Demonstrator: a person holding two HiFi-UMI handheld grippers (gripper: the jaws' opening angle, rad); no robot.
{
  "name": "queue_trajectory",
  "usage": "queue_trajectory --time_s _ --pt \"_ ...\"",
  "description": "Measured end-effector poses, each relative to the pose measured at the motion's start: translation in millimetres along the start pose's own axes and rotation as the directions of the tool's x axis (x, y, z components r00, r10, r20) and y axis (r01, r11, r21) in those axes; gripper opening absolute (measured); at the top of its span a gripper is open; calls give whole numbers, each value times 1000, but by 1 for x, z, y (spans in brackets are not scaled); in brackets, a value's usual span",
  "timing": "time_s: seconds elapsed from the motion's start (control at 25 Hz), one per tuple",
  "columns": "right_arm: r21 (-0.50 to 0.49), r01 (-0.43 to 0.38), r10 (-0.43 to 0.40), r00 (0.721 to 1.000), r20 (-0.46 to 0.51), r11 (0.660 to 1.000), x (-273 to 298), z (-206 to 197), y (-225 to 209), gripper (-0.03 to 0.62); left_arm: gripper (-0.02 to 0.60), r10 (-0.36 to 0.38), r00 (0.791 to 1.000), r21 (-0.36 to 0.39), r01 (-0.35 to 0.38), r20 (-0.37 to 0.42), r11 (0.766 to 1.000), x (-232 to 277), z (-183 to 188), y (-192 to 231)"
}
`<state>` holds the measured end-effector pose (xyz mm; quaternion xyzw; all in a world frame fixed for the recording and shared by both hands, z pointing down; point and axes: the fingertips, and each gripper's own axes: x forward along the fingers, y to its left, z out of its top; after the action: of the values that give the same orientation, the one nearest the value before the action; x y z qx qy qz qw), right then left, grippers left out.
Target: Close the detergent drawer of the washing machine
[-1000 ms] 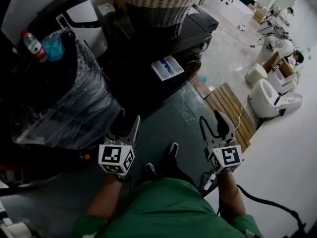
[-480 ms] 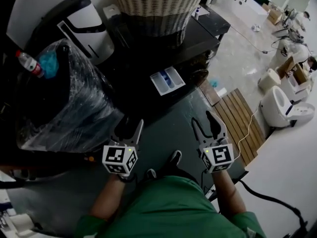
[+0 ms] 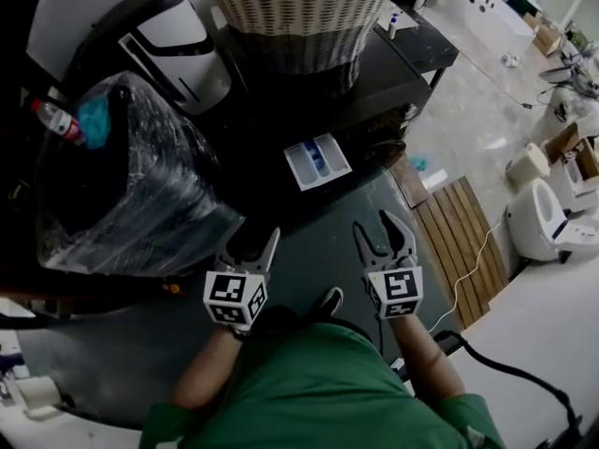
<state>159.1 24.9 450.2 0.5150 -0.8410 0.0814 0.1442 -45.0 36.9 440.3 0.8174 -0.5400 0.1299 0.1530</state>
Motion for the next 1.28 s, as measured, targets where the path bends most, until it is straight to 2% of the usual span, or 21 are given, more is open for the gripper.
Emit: queue_trajectory --time_s 0.32,0.48,0.88,1.16,1.28 --pt "-17 -36 35 996 -86 999 36 -34 -2 236 233 32 997 -4 -33 -72 999 15 -20 10" --pt "-25 -37 33 988 -150 999 56 -56 0 236 233 26 994 -8 -27 -105 1000 30 -32 24" --pt "-36 2 -12 953 -303 999 114 -98 0 236 233 -93 987 -23 91 -133 996 94 -36 62" --pt "-60 30 -51 919 -392 998 160 -117 0 236 233 -184 964 -39 180 -193 983 129 -56 85" --pt "-56 46 -66 900 -431 997 171 -129 -1 236 233 -199 954 -44 194 -223 980 138 -64 92"
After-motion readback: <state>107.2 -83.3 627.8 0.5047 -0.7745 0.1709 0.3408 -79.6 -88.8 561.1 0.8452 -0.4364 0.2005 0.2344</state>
